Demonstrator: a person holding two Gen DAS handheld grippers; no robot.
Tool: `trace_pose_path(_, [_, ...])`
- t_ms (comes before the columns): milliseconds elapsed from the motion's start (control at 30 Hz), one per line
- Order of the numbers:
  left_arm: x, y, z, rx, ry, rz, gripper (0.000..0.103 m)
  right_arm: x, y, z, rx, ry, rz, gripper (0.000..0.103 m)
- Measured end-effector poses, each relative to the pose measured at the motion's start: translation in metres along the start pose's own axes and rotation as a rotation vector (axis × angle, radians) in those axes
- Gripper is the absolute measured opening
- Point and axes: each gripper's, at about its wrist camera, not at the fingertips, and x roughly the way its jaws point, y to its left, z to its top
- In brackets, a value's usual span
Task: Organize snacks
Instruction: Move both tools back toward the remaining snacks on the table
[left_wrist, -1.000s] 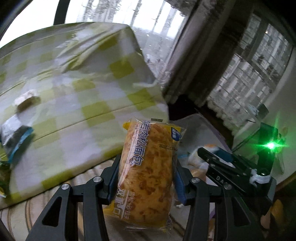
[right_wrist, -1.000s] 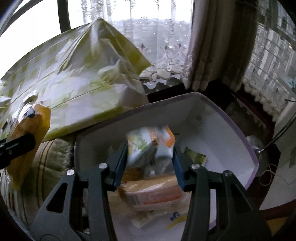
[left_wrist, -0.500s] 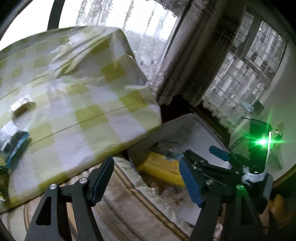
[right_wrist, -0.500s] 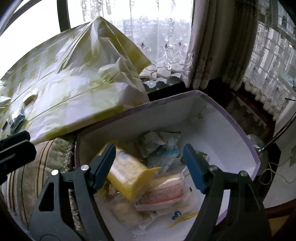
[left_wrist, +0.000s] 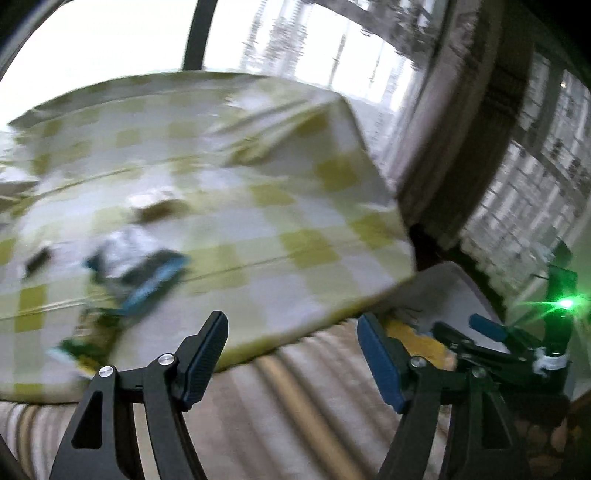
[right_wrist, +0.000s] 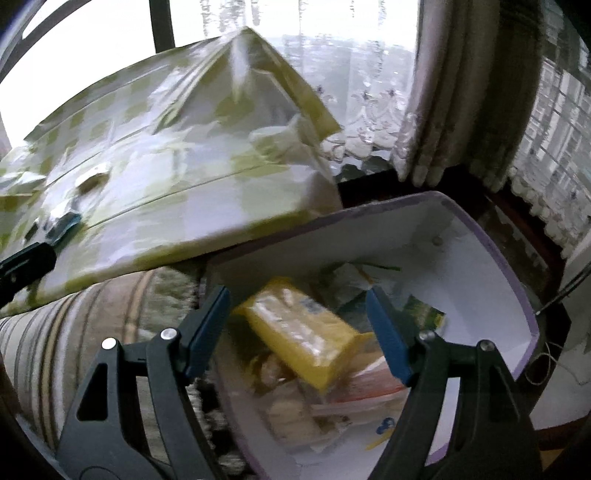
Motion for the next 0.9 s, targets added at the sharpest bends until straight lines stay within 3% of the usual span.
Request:
trace_pose_path(233, [-0.018,0.069,-0.002,-0.102,-0.020,0.110,0.073,-0.003,0.043,0.001,-0.105,-0.005,0.047,0.081])
trace_pose_path(433, [-0.016,0.109,-0.002,-0.138,0.032,0.203,0.073,-0.008,0.066,0.008,-0.144,-0.015,0.087,0.083])
trace_pose_path(733, [0.011,0.131,0.003,-0.111,0.135,0.261,0.073,-0.007,0.117,0.017,-0.236,-0.022,0.160,0.084])
trace_pose_path(833, [0.024,0.129,0.000,-0.071,0.184,0.263,0.065,-0.003,0.132,0.020,-0.262,-0.013,0.176,0.084])
trace_pose_path(867, [0.027,0.128,-0.001,-0.066,0.197,0.265,0.051,-0.003,0.134,0.021,-0.267,-0.011,0.180,0.084])
trace_pose_path(900, [0.029,0.128,-0.003,-0.061,0.202,0.274,0.044,-0.002,0.138,0.022,-0.273,-0.008,0.186,0.084])
